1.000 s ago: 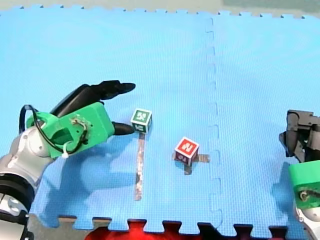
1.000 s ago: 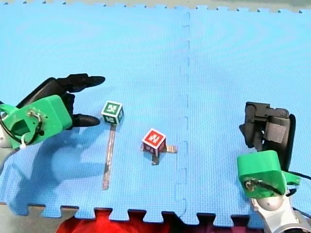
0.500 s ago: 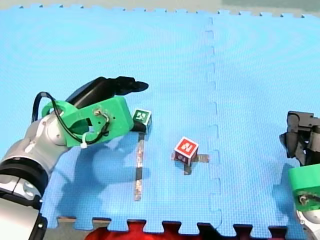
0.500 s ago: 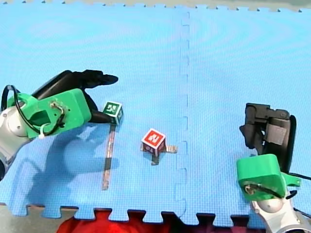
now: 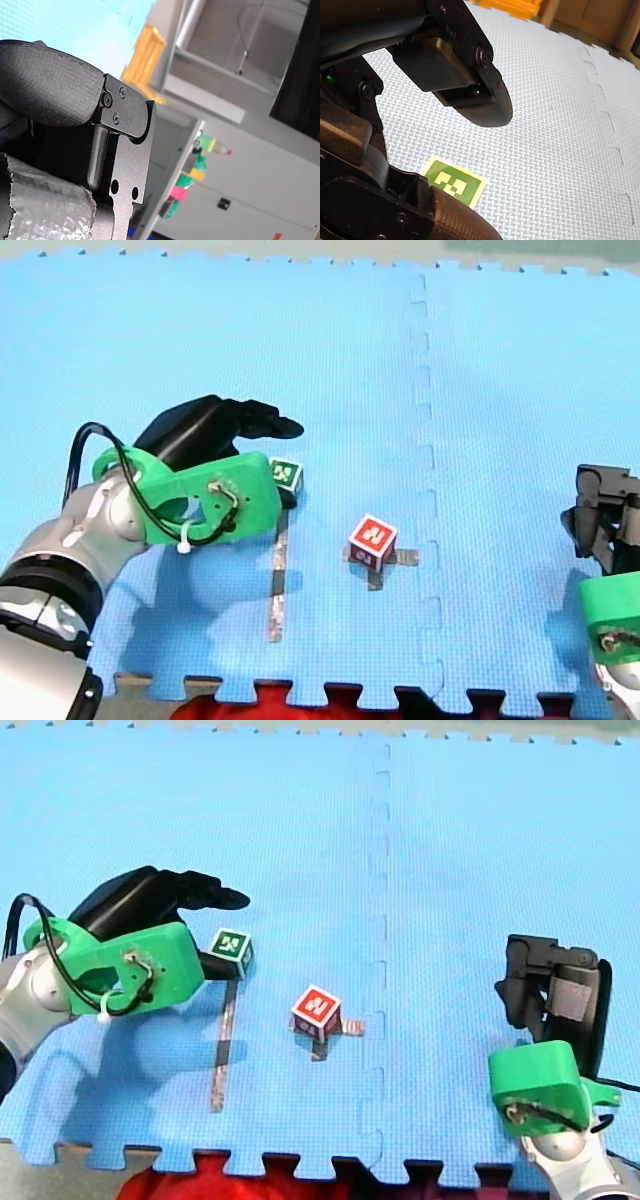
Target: Stack cube left
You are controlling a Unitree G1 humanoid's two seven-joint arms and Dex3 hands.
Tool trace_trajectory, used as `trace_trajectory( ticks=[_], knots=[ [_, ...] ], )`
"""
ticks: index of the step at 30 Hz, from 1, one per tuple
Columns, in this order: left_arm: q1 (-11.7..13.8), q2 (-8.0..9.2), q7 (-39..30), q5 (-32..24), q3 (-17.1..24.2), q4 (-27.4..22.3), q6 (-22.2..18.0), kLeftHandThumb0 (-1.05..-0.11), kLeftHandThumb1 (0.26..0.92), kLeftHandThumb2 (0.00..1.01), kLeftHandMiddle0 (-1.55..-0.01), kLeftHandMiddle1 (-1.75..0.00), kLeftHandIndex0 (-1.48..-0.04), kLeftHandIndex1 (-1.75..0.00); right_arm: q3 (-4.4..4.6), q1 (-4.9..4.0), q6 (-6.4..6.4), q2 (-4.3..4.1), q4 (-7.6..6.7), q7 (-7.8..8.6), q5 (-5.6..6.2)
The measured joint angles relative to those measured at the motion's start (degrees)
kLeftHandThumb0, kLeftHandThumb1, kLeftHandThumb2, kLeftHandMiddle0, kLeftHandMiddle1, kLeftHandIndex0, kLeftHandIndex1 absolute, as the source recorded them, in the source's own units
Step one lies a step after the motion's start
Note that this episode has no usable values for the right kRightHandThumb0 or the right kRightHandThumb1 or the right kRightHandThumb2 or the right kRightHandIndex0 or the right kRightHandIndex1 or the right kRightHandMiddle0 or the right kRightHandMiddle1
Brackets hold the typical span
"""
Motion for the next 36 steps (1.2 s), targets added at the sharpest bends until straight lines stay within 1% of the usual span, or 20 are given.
trace_trajectory(
  ticks=[1,2,4,6,9,13,14,16,17,19,24,28,36],
  knots=[
    [0.01,-0.03,-1.34,-0.72,0.46,0.05,0.0,-0.459,0.662,0.0,-0.99,-0.73,-0.64,-0.01,0.0,0.01,-0.01,0.0,-0.04,0.03,0.01],
    [0.05,-0.03,-3.11,-1.61,1.06,0.11,-0.01,-0.351,0.671,0.01,-0.98,-0.74,-0.6,0.0,0.0,0.03,-0.01,0.0,-0.07,0.07,0.01],
    [0.13,-0.02,-6.32,-3.2,2.16,0.18,-0.12,-0.269,0.68,0.0,-0.95,-0.78,-0.57,0.0,-0.04,0.08,-0.01,0.0,-0.14,0.12,0.03],
    [0.19,0.03,-7.97,-3.98,2.79,0.19,-0.28,-0.257,0.684,0.0,-0.92,-0.8,-0.57,0.0,-0.07,0.15,-0.01,-0.01,-0.22,0.12,0.03],
    [0.22,0.31,-8.8,-4.25,3.34,0.18,-0.31,-0.269,0.688,0.0,-0.89,-0.8,-0.56,0.0,-0.08,0.3,0.0,-0.07,-0.33,-0.02,-0.03],
    [0.25,0.49,-9.52,-4.69,3.91,0.18,-0.31,-0.276,0.691,0.0,-0.85,-0.79,-0.5,0.0,-0.12,0.33,0.03,-0.08,-0.35,-0.02,-0.01],
    [0.25,0.5,-9.97,-4.95,4.11,0.18,-0.3,-0.269,0.691,0.0,-0.78,-0.73,-0.49,0.0,-0.15,0.34,0.03,-0.07,-0.35,0.06,0.05],
    [0.25,0.51,-10.77,-5.22,4.43,0.19,-0.24,-0.243,0.692,0.0,-0.72,-0.36,-0.47,0.0,-0.22,0.38,0.03,-0.05,-0.35,0.26,0.3],
    [0.25,0.51,-11.14,-5.33,4.59,0.2,-0.12,-0.226,0.693,0.0,-0.7,-0.22,-0.45,0.0,-0.24,0.41,0.03,-0.04,-0.36,0.33,0.41],
    [0.25,0.51,-11.74,-5.61,4.94,0.22,0.21,-0.216,0.694,0.0,-0.69,-0.13,-0.44,0.0,-0.26,0.49,0.03,-0.03,-0.44,0.47,0.62],
    [0.27,0.5,-12.25,-5.87,5.32,0.23,0.35,-0.207,0.697,0.0,-0.75,-0.1,-0.42,0.0,-0.35,0.78,0.03,-0.1,-0.8,0.72,0.81],
    [0.34,0.39,-12.17,-5.83,5.34,0.34,0.45,-0.204,0.699,0.0,-0.77,-0.09,-0.4,0.0,-0.49,1.11,0.03,-0.17,-1.15,0.8,0.86],
    [0.38,0.35,-11.2,-4.82,4.84,0.76,0.41,-0.204,0.703,0.0,-0.78,-0.06,-0.38,0.0,-0.83,1.73,0.23,-0.18,-2.61,0.98,0.93]
  ],
)
